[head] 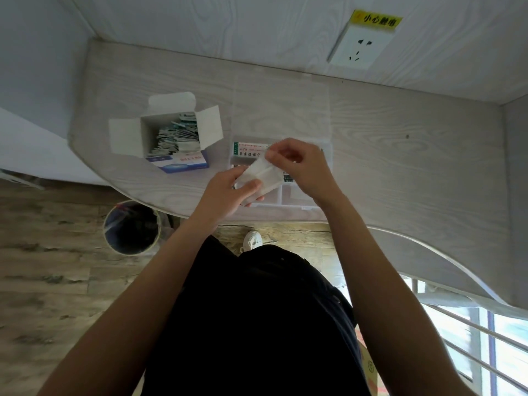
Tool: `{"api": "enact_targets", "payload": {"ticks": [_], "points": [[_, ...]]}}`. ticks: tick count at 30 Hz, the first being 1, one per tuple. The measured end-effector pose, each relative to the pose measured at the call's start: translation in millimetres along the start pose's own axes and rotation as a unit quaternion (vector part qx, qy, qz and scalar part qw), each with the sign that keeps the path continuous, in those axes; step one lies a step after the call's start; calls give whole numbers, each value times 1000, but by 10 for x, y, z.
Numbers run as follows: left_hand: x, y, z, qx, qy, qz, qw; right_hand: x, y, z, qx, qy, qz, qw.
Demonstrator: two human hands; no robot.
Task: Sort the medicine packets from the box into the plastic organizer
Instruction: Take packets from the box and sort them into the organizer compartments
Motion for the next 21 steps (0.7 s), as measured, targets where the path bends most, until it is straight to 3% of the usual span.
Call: {"api": "enact_targets", "payload": {"ticks": [5, 11, 14, 17, 21], "points": [[-5, 30, 38, -7, 4, -16, 1000, 20, 28, 63, -62, -121, -17, 991], [2, 85, 61, -12, 29, -13, 999, 69, 39, 50, -77, -134, -29, 988], [22, 105, 87, -17, 42, -10, 999, 214, 42, 111, -86, -176, 16, 980], [63, 115, 91, -24, 39, -5, 999, 439, 33, 188, -74, -122, 89, 986], [26, 86, 95, -35, 12, -25, 999, 285, 17, 153, -84, -44, -12, 995]]}}
Point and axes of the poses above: each hand's wrist, its own y-axis away from the middle knuckle, its own x-axis out of the back of the hand, z = x × y, the point moved 7 cm from there along -y, towards the middle knuckle, and after that the axes turned 5 degrees about z, right-handed, at the moved point
